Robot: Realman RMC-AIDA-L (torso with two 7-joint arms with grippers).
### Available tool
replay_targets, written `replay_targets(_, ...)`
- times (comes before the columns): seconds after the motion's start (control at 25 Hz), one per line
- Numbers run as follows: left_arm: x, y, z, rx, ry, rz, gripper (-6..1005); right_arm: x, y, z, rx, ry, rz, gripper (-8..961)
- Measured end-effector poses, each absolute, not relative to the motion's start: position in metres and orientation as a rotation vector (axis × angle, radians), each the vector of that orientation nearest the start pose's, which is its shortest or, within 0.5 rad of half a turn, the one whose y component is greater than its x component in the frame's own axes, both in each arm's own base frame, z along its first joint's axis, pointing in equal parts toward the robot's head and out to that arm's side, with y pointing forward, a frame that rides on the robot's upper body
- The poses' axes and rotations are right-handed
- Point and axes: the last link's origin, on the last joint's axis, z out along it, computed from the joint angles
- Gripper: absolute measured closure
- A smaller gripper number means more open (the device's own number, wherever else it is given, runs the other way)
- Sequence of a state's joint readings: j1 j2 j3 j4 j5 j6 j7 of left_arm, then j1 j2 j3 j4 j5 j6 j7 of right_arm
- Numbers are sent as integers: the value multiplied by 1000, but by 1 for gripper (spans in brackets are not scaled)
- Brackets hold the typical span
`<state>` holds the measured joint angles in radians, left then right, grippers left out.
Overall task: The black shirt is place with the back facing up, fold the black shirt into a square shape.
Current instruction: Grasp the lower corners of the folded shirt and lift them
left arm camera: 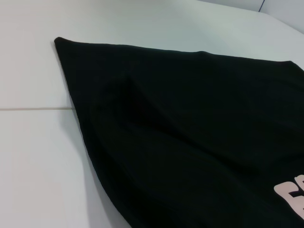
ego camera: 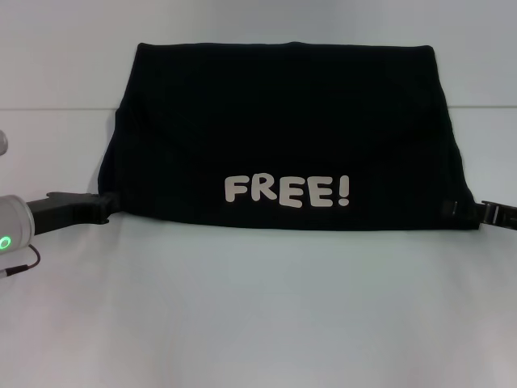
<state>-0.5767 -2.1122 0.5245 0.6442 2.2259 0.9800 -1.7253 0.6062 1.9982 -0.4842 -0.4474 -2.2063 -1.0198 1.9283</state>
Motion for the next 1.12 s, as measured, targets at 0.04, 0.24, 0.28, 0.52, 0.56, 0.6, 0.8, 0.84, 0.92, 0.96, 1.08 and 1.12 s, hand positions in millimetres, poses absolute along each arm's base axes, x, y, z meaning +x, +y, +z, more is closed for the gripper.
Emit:
replay_targets(0.04, -328, 381, 12, -2122, -1134, -358, 996, 344, 377, 18, -2012, 1482, 477, 331)
replay_targets(0.24, -329, 381, 12, -2121, -1134, -357, 996, 344, 377, 14, -2006, 1484, 470, 369)
replay_targets(0.28, -329, 381, 12, -2121, -1134, -356, 996, 344, 377, 13, -2008, 1481, 470, 388)
replay_targets(0.52, -329, 381, 12, -2119, -1134, -355, 996, 341, 378, 10, -2019, 1469, 475, 499)
replay_targets(0.56, -329, 381, 12, -2119, -1135, -355, 996, 341, 378, 10, -2019, 1468, 475, 517)
replay_targets(0.6, -329, 381, 12, -2119, -1135, -354, 996, 341, 378, 11, -2018, 1467, 475, 558)
replay_targets(0.8, -330, 380, 10, -2117, -1140, -354, 996, 344, 375, 11, -2013, 1474, 471, 763)
replay_targets(0.84, -330, 379, 10, -2116, -1142, -354, 996, 345, 374, 12, -2010, 1476, 471, 788)
replay_targets(0.92, -331, 378, 10, -2114, -1150, -359, 996, 348, 372, 13, -2010, 1478, 471, 837)
replay_targets(0.96, -331, 377, 10, -2114, -1157, -367, 996, 349, 370, 14, -2013, 1480, 473, 861)
replay_targets(1.08, -331, 371, 16, -2117, -1187, -401, 997, 352, 362, 17, -2027, 1493, 496, 910)
replay_targets(1.12, -331, 368, 19, -2119, -1197, -413, 997, 354, 357, 19, -2032, 1496, 510, 910)
